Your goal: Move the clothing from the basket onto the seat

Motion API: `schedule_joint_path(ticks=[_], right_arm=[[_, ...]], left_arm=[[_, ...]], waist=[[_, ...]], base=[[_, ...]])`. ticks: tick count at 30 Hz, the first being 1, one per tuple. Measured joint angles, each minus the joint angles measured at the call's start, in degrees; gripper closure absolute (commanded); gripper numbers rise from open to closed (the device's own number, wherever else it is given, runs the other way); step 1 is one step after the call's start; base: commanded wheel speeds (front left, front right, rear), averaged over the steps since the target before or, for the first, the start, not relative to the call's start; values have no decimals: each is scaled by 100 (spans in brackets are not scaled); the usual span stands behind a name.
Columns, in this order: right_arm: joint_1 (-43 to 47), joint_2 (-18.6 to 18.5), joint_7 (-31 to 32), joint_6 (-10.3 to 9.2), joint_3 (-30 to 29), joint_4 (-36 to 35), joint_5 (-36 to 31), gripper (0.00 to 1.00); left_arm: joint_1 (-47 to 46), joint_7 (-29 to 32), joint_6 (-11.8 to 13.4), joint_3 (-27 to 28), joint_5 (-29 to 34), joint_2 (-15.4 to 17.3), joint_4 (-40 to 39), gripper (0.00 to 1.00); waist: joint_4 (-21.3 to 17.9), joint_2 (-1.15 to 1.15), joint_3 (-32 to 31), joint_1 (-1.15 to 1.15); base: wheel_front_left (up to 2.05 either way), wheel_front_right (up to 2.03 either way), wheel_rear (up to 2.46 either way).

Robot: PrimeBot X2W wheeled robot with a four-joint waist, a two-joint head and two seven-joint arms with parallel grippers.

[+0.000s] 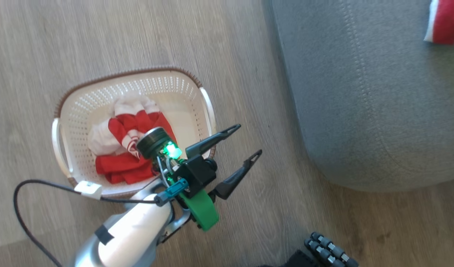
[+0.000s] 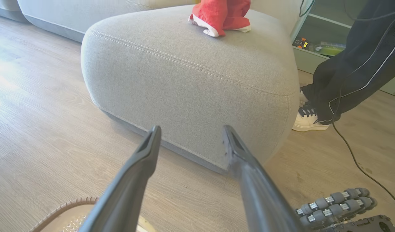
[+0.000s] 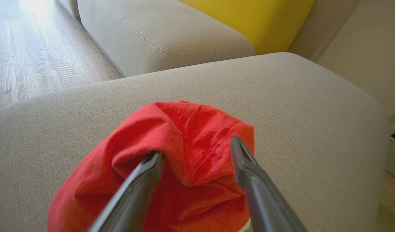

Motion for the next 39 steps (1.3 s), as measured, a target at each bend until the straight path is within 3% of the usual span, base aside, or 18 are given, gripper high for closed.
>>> schedule_joint_path(ticks=[7,13,19,24,34,39], right_arm=[[210,-81,-224,0,314,27,-75,0],[442,-73,-300,0,926,-82,394,0],[864,118,-328,0,2676,-1397,1856,0],[1858,-33,-342,0,3805,-2748,3130,0],[3132,-192,-343,0,4758,-4629,4027,0],[3807,-29,-343,0,5124,-5160,4156,0]], left_arm=[[269,0,0,93,-92,-249,283,0],[388,0,0,427,-93,-487,359,0],[730,1,0,838,-93,-632,409,0],[976,1,-1,1198,-91,-754,424,0],[1221,1,-1,1890,145,-975,326,0],[1424,1,119,2499,282,-1094,169,0]], waist=[[-9,0,-598,0],[0,0,-1150,0],[44,0,-1620,0],[139,0,-1908,0],[575,0,-2184,0],[863,0,-2309,0]], base=[[0,0,0],[0,0,0],[0,0,0],[0,0,0],[0,0,0],[0,0,0]])
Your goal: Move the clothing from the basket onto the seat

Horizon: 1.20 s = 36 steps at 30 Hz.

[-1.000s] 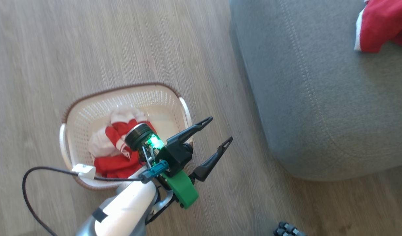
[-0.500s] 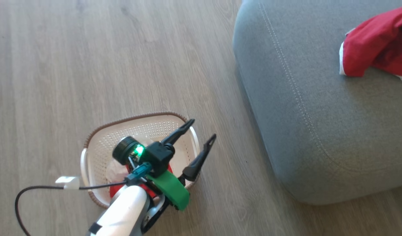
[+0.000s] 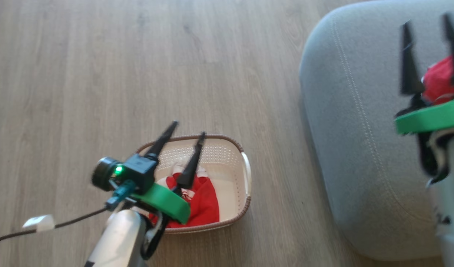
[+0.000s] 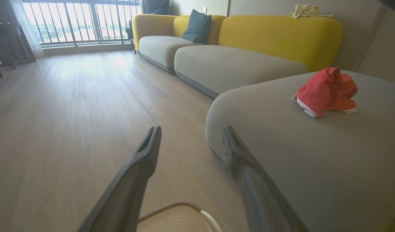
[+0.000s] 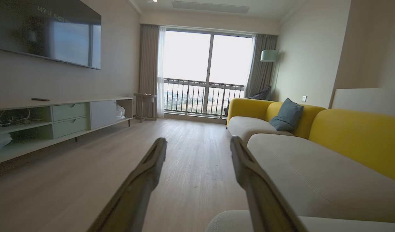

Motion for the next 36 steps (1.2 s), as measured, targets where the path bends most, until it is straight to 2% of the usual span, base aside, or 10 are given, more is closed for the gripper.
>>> schedule_joint_path(ticks=[8,16,18,25,36], right_arm=[[882,584,0,0,333,-205,236,0],[1731,1065,1,0,459,16,249,0],[1876,1116,1,0,469,80,249,0],[2139,1269,1,0,334,156,196,0],[2139,1285,1,0,288,163,85,0]], left_arm=[[408,0,485,789,66,-66,-304,0],[582,0,868,893,-79,-75,-442,0],[645,0,947,910,-342,-77,-479,0],[907,0,947,886,-399,-76,-404,0],[904,0,938,866,-371,-77,-283,0]], waist=[[394,0,-222,0],[684,0,-367,0],[716,0,-395,0],[736,0,-341,0],[660,0,-250,0]], base=[[0,0,0],[0,0,0],[0,0,0],[0,0,0],[0,0,0]])
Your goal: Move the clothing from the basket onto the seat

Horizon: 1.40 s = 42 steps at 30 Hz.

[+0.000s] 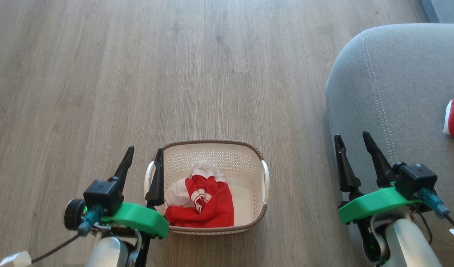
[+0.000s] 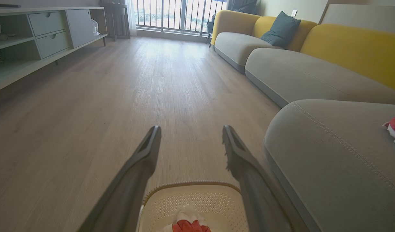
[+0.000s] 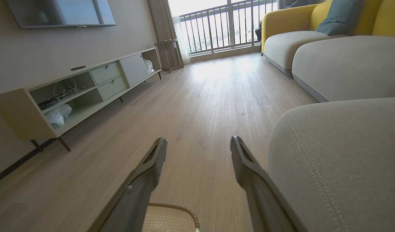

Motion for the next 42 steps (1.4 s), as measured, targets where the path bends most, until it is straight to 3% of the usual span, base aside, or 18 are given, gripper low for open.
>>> schedule_joint_path(ticks=[42], right_arm=[[-13,21,0,0,49,69,207,0]], left_arm=[[-5,0,-133,-159,108,0,210,0]], waist=[[-105,0,96,1]], base=[[0,0,0]])
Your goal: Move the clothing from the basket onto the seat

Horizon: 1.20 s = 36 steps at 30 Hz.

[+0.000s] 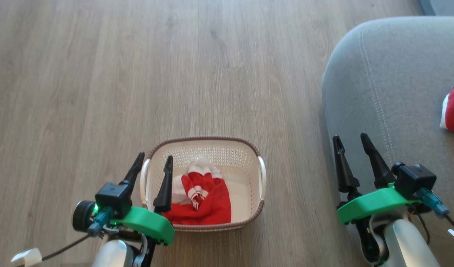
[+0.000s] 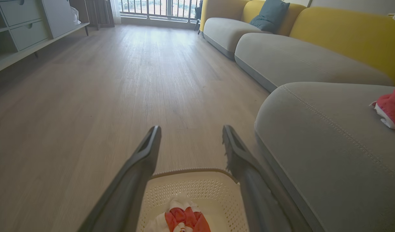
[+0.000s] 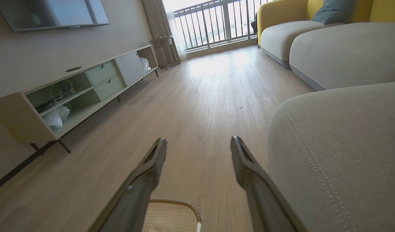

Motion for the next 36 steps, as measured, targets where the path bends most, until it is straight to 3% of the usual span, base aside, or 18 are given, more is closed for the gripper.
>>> schedule_joint_path(ticks=[6,19,25,34,36], right_arm=[[-44,5,0,0,-168,319,0,0],[-759,12,0,0,-208,40,-53,0],[-972,12,0,0,-201,-214,23,0],[-1044,18,0,0,127,-372,133,0],[-1118,21,0,0,164,-426,405,0]], left_arm=[[-116,0,-73,5,122,0,326,0],[-1484,0,-668,165,759,69,1610,0],[-2473,0,-675,-13,1262,365,2646,0],[-3568,0,-668,-180,1511,719,3946,0],[-3856,0,-676,-178,1478,748,4257,0]], waist=[[-68,0,365,0],[-469,0,1888,1],[-739,0,2741,2],[-1229,0,3665,1],[-1375,-1,3838,1]], base=[[0,0,0],[0,0,0],[0,0,0],[0,0,0],[0,0,0]])
